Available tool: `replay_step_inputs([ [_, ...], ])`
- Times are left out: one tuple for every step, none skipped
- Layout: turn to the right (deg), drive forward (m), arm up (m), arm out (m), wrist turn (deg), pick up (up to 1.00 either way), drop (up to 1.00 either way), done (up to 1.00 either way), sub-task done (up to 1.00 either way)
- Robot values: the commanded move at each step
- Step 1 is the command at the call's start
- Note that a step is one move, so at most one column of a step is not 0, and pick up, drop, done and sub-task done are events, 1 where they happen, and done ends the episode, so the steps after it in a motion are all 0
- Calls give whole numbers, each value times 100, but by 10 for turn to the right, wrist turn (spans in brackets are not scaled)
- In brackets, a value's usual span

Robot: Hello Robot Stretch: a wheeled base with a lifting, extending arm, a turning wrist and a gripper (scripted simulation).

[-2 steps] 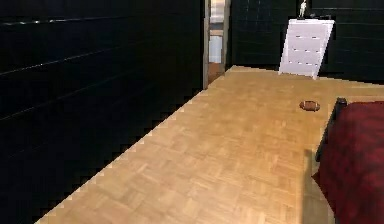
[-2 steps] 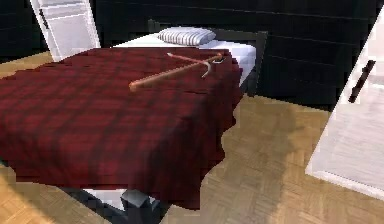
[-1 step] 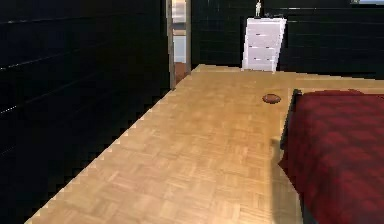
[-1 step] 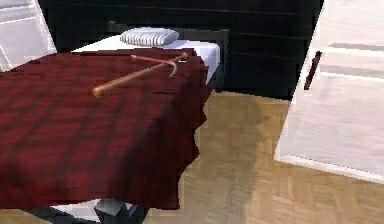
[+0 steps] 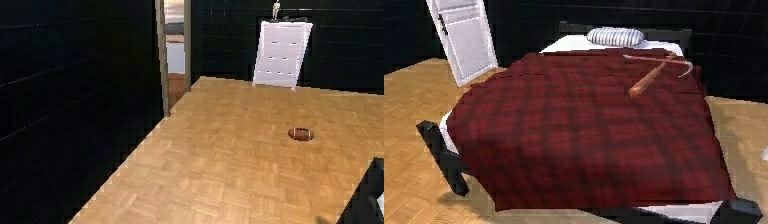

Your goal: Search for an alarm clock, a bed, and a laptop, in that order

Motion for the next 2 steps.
replay_step_inputs([
  [0, 100, 0, 0, 0, 0, 0, 0, 0],
  [30, 0, 0, 0, 0, 0, 0, 0, 0],
])
